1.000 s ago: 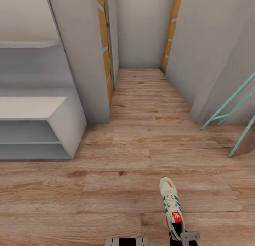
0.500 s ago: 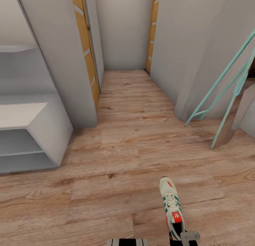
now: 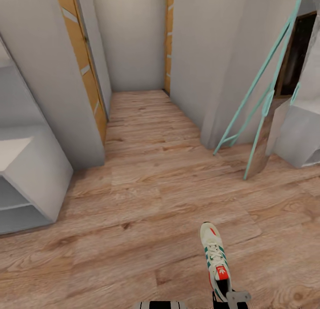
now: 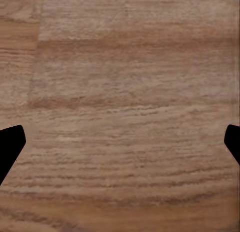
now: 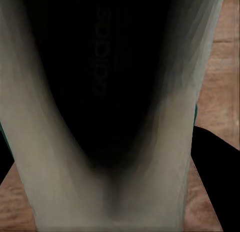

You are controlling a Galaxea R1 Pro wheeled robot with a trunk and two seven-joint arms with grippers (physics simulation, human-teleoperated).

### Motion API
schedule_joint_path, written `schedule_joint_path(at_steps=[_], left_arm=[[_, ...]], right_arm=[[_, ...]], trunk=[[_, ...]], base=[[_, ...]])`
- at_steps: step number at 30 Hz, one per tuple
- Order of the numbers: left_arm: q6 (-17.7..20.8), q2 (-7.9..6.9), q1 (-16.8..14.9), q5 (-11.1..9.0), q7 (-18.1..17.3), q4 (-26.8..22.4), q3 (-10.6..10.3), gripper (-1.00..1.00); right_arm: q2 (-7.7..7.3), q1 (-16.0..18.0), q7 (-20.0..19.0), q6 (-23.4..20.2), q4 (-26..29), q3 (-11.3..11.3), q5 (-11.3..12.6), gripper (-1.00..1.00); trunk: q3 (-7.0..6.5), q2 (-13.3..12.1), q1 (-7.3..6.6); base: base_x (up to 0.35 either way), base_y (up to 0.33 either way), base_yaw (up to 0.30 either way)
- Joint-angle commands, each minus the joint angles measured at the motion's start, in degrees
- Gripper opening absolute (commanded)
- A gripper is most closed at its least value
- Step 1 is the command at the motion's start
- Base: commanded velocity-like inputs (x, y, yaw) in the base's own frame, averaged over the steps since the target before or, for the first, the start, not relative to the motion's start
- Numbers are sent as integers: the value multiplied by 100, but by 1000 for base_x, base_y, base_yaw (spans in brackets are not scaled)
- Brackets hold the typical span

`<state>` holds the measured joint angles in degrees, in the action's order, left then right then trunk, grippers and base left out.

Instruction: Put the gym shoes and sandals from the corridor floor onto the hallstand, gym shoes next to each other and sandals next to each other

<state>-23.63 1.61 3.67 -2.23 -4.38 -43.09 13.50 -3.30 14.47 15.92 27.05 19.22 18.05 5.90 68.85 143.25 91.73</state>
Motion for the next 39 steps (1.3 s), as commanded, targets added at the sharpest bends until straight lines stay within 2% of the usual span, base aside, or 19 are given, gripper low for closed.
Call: schedule_joint_path(at_steps=[1,39], left_arm=[[-2,6,5,-23,-46,-7,23,100],[-2,6,3,-23,-46,-9,21,100]], right_arm=[[-4,6,25,20,-4,50,60,-100],[-4,3,25,20,-5,50,59,-100]], trunk=[[-2,1,-1],[-226,1,-1]], base=[[0,0,-259],[0,0,-254]])
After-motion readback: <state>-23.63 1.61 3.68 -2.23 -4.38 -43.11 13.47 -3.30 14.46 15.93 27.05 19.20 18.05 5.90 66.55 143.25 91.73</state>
